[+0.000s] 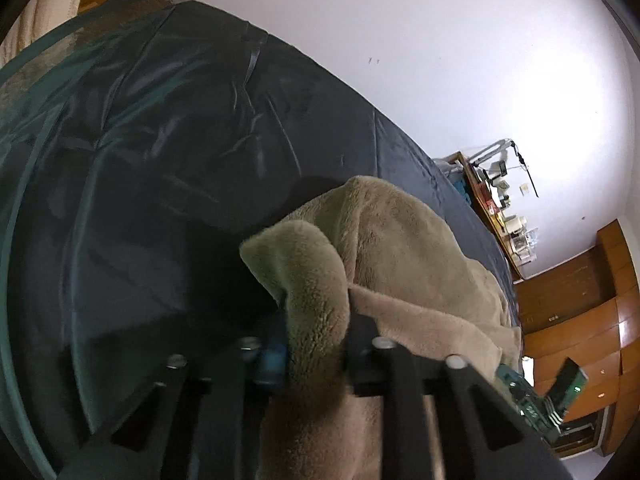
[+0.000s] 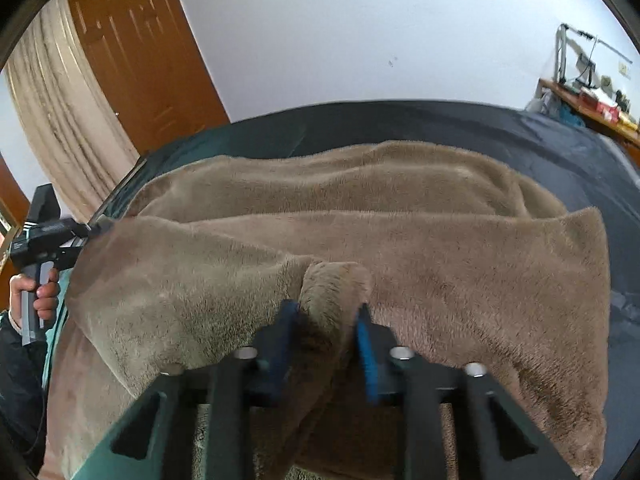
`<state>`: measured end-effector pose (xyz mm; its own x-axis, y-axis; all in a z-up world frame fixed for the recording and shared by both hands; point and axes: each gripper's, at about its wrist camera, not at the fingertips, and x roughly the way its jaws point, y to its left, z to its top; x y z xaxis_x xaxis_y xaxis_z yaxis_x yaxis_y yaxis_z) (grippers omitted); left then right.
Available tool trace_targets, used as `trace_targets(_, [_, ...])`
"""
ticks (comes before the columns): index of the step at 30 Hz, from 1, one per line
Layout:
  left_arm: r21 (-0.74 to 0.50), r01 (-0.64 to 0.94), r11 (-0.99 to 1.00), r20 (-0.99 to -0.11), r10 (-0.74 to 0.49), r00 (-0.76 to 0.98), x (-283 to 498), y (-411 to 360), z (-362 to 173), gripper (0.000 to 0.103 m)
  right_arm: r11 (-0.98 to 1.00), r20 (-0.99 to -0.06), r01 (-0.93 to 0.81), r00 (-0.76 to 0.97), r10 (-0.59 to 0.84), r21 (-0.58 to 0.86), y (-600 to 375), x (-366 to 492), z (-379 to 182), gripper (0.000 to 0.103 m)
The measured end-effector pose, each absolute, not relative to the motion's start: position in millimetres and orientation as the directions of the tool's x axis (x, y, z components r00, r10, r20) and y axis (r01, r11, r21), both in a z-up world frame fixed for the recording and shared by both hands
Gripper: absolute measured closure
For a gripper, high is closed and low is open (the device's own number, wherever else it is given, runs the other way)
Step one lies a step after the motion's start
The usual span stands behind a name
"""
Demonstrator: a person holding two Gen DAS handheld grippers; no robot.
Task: Fold clothes
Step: 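Pinch the brown blanket edge with the left tool while the right tool pinches it too, then open both tools and release the blanket edge onto the fold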
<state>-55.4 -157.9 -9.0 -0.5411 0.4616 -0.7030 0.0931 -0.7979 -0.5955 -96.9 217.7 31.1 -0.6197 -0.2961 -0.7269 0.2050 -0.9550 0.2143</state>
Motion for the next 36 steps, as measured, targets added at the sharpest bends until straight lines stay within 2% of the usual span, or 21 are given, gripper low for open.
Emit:
trace_targets(4, [-0.588, 0.063, -0.807, -0.662, 0.435, -0.610, -51.6, -154.2, 9.4, 0.088, -0.956, -0.663, 0.196, -0.690, -0.292, 0.217, 221.4, -92.1, 53.9, 0.086])
trace_targets(10, [-0.540, 0.022, -0.841, -0.630, 0.387, -0.674, -49.9, -144.1, 33.3, 0.087, -0.979, -0.584, 0.142, -0.786, -0.202, 0.148, 221.7, -93.2, 78.5, 0.086])
trace_targets(13, [-0.489, 0.038, -0.871, -0.669, 0.347, -0.657, -57.3, -135.1, 28.2, 0.086, -0.984, -0.632, 0.123, -0.754, -0.180, 0.132, 220.9, -105.6, 63.6, 0.086])
trace_targets(17, [-0.436, 0.101, -0.894, -0.737, 0.291, -0.610, -65.1, -130.9, 10.0, 0.077, -0.983, -0.708, 0.117, -0.682, -0.184, 0.143, 222.2, -119.2, 37.1, 0.086])
trace_targets(21, [-0.345, 0.147, -0.927, -0.763, 0.186, -0.619, -63.5, -133.6, 9.9, 0.055, -0.982, -0.733, 0.113, -0.654, -0.189, 0.152, 228.4, -118.1, 29.0, 0.082])
trace_targets(26, [-0.301, 0.158, -0.940, -0.762, 0.138, -0.633, -56.7, -137.1, 16.3, 0.049, -0.985, -0.726, 0.111, -0.667, -0.170, 0.129, 229.2, -112.4, 35.2, 0.079])
trace_targets(29, [-0.307, 0.160, -0.938, -0.744, 0.131, -0.655, -47.9, -140.9, 26.6, 0.048, -0.987, -0.707, 0.123, -0.689, -0.159, 0.102, 227.6, -101.1, 43.9, 0.072])
trace_targets(30, [-0.307, 0.161, -0.938, -0.736, 0.127, -0.665, -45.4, -140.8, 31.1, 0.047, -0.987, -0.701, 0.126, -0.696, -0.157, 0.096, 227.0, -97.9, 46.3, 0.061])
trace_targets(31, [-0.306, 0.160, -0.938, -0.725, 0.121, -0.678, -40.9, -142.1, 36.6, 0.045, -0.987, -0.692, 0.125, -0.704, -0.160, 0.101, 227.7, -94.5, 49.3, 0.043])
trace_targets(32, [-0.308, 0.159, -0.938, -0.717, 0.119, -0.686, -37.8, -144.8, 40.7, 0.044, -0.986, -0.682, 0.123, -0.713, -0.164, 0.108, 228.6, -91.0, 52.4, 0.038])
trace_targets(36, [-0.347, 0.100, -0.933, -0.676, 0.175, -0.716, -19.4, -133.9, 56.8, 0.039, -0.981, -0.655, 0.140, -0.730, -0.193, 0.134, 226.2, -79.8, 61.9, 0.037])
